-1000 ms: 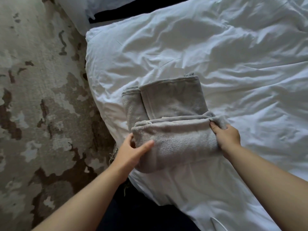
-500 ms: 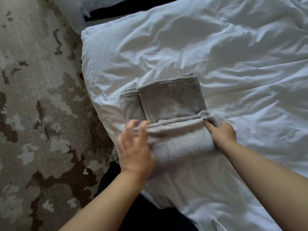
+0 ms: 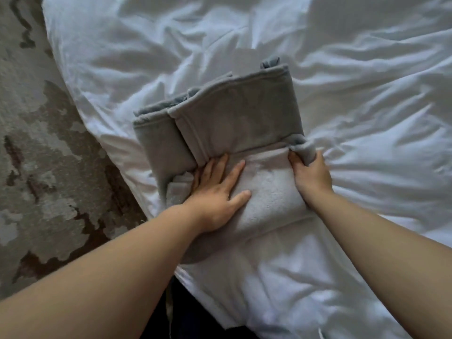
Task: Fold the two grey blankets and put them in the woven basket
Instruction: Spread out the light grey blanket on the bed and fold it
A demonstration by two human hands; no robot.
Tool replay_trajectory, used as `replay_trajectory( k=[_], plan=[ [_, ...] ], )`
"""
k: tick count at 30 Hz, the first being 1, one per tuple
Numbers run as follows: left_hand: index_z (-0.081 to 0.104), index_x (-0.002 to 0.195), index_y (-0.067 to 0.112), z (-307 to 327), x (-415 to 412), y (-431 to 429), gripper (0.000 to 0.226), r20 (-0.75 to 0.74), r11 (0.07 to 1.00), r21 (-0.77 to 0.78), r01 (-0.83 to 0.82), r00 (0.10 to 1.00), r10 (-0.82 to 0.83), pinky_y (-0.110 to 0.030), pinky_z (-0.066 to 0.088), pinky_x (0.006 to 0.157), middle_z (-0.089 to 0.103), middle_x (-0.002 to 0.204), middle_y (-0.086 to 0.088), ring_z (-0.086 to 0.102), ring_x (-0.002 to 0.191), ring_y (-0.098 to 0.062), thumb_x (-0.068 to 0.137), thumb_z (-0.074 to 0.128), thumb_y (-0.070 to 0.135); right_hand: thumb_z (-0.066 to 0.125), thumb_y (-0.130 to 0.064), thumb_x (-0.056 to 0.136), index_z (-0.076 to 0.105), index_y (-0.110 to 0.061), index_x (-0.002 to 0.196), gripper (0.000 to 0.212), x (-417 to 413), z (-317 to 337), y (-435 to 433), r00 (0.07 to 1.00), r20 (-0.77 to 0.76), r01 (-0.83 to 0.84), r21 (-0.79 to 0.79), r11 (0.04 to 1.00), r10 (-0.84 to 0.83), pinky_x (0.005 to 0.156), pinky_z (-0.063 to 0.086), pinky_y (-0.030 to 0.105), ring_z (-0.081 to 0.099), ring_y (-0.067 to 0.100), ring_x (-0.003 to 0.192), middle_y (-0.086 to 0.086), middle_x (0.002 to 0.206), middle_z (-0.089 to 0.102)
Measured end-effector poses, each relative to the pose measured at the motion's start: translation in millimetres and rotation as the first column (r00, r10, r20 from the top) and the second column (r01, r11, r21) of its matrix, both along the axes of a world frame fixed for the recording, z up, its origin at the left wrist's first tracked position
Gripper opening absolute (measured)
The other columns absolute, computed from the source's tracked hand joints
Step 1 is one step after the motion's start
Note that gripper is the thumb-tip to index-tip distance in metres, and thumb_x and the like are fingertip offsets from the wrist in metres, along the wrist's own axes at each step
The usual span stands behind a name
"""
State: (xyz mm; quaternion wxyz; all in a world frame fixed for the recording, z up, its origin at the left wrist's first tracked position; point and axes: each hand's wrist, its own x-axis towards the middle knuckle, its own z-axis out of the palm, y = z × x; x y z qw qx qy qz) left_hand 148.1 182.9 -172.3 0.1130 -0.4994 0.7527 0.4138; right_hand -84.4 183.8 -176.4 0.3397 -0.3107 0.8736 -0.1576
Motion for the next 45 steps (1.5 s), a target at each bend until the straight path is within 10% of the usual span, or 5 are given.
replay_trajectory(
  k=[11,15,19,31,45],
  plan=[
    [-0.012,0.146,0.045,20.8,2.2,-4.7,0.072,0.123,0.996,-0.016,0.089,0.989,-0.086,-0.040,-0.003,0.115,-0.014,0.159,0.008,-0.009,0.145,-0.016,0.090,0.027,0.066,0.059,-0.054,0.083,0.055,-0.009,0.115,0.055,8.1,55.7,37.5,0.874,-0.137,0.439,-0.187,0.879,-0.466,0.094,0.041,0.037,0.053,0.033,0.113,0.016,0.122,0.056],
    [-0.004,0.148,0.046,40.6,2.7,-10.2,0.072,0.134,0.995,0.025,0.097,0.986,-0.099,-0.040,0.002,0.117,-0.007,0.161,0.008,-0.003,0.147,-0.016,0.089,0.032,0.066,0.054,-0.053,0.087,0.063,-0.012,0.097,0.044,53.7,77.7,84.3,0.421,0.444,0.823,0.179,0.539,-0.791,0.076,0.051,0.038,0.063,0.031,0.089,0.013,0.098,0.066],
    [0.001,0.149,0.045,50.0,2.6,-15.5,0.072,0.120,0.991,0.059,0.116,0.985,-0.123,-0.039,0.004,0.117,-0.003,0.161,0.006,0.001,0.147,-0.017,0.088,0.034,0.067,0.056,-0.055,0.086,0.066,-0.015,0.102,0.044,88.6,84.3,94.2,0.274,0.710,0.663,0.350,0.662,-0.649,0.070,0.052,0.035,0.068,0.025,0.085,0.008,0.086,0.074],
    [0.071,0.100,0.026,72.1,28.1,-93.3,0.034,-0.125,0.701,0.697,-0.154,0.936,0.330,-0.032,0.044,0.100,0.068,0.116,0.003,0.062,0.105,-0.012,0.091,0.046,0.048,0.072,-0.034,0.082,0.060,-0.011,0.114,0.042,124.3,126.5,-7.8,0.447,0.687,0.765,0.038,0.643,-0.573,0.058,0.057,0.033,0.070,0.023,0.092,0.011,0.108,0.070],
    [0.050,0.126,0.024,152.3,55.1,-114.5,0.038,0.029,0.939,-0.274,-0.207,0.974,0.223,-0.050,0.024,0.111,0.048,0.138,-0.002,0.036,0.133,-0.026,0.091,0.037,0.028,0.053,0.000,0.075,0.058,-0.004,0.101,0.027,189.6,131.8,-140.8,0.720,0.315,0.678,-0.128,0.724,-0.618,0.074,0.058,0.040,0.069,0.030,0.077,0.017,0.090,0.066]
  ],
)
